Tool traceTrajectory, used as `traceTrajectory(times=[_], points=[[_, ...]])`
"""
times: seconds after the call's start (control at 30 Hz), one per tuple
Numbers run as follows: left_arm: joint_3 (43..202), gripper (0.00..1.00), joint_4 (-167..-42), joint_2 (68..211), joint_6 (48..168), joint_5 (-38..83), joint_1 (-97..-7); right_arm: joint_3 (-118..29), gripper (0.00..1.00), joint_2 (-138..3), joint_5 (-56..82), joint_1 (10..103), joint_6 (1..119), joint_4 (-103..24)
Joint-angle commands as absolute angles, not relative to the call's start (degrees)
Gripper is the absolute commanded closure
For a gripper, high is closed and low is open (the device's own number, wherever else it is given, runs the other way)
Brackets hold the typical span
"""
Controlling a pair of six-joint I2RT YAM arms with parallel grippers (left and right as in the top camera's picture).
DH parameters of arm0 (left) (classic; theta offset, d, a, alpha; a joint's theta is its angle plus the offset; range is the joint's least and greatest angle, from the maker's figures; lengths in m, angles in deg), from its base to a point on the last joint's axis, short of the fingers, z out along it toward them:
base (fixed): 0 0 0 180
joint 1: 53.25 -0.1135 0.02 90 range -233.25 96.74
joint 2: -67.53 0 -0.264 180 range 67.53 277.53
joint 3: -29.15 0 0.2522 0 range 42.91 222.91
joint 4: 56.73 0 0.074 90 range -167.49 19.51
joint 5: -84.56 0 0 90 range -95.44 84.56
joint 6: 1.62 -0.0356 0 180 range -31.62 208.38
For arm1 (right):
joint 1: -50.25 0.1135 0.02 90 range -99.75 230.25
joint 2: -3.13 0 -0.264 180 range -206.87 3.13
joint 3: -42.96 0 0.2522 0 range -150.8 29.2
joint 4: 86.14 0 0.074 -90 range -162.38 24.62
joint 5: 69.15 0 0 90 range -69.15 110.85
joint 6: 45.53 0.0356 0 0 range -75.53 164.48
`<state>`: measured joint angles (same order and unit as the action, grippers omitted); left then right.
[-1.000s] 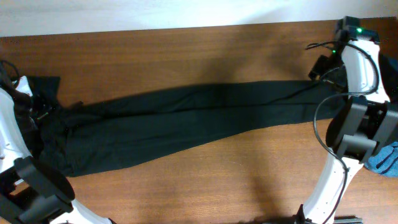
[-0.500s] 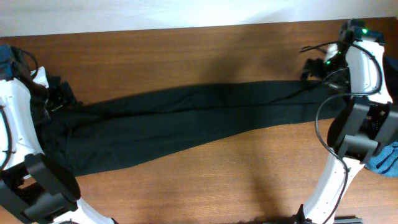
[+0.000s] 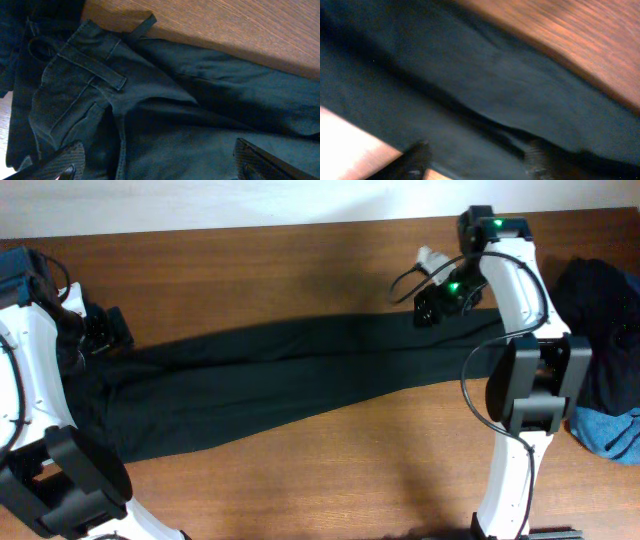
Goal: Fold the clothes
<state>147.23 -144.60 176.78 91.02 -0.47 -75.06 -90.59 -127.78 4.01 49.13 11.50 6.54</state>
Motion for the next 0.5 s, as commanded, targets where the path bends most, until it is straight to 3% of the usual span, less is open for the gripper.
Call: traceTrajectory(times=[0.0,0.07,0.23,0.47], points=[[147.53,0.05,-144.23,177.35,90.76,-0.27,-74.99,-91.03,0.34,-128.5,2.04,51.73,-6.33,7.17],[147.53,0.05,-144.14,177.37,90.76,-0.27,-74.99,-90.55,0.15,-128.5,2.06,53.0,-11.36,7.0],[147.51,0.05,-144.08,177.37,90.76,-0.3,-74.99,-89.21,0.14,-128.5,2.21,55.38,-21.7,6.47],[147.53,0.05,-143.62,177.37,90.76,-0.3,-74.99,-88.38,0.17,-128.5,2.19,56.62,-26.29,7.3]])
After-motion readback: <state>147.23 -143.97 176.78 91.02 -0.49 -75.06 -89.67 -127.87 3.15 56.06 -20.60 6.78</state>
